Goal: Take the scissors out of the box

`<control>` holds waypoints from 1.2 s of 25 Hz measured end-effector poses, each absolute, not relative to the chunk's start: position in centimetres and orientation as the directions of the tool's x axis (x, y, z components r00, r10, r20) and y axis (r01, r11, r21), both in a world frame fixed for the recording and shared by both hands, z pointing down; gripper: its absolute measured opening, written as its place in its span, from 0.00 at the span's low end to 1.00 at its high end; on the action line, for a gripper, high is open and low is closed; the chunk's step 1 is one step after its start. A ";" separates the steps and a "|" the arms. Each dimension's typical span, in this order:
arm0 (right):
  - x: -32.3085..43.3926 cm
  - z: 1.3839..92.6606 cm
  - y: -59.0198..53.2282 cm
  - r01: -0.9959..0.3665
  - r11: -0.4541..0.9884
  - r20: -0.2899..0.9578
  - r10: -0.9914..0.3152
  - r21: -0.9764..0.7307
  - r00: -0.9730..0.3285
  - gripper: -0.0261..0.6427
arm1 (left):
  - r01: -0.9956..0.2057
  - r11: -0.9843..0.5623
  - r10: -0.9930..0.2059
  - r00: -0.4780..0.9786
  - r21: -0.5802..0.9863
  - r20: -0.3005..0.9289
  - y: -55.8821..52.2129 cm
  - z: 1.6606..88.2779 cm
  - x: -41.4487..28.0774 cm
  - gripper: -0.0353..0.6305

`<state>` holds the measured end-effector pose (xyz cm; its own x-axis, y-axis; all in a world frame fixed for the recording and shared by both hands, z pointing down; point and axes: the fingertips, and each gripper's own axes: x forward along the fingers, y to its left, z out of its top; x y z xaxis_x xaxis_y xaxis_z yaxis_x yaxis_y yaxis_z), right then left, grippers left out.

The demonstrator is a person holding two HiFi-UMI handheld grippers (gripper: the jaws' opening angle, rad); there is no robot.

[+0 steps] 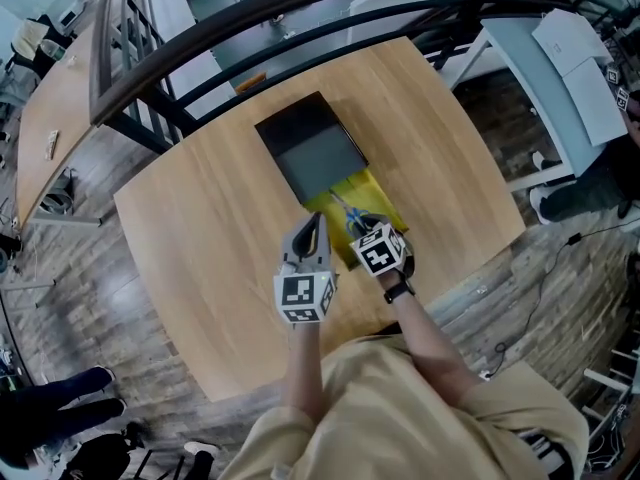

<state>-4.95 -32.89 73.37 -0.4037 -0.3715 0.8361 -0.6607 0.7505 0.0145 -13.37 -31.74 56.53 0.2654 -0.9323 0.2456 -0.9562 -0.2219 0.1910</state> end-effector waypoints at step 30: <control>-0.8 47.1 -29.7 -0.802 0.584 0.353 -0.782 0.125 -0.514 0.16 | -0.962 -0.266 -0.962 0.269 0.053 0.050 -25.4 44.4 -12.6 0.07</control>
<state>-0.80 -29.66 47.07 -0.5138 -0.7820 0.3528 -0.8024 0.5835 0.1248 -12.56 -25.40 44.43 0.2688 -0.9619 0.0499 -0.9625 -0.2662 0.0528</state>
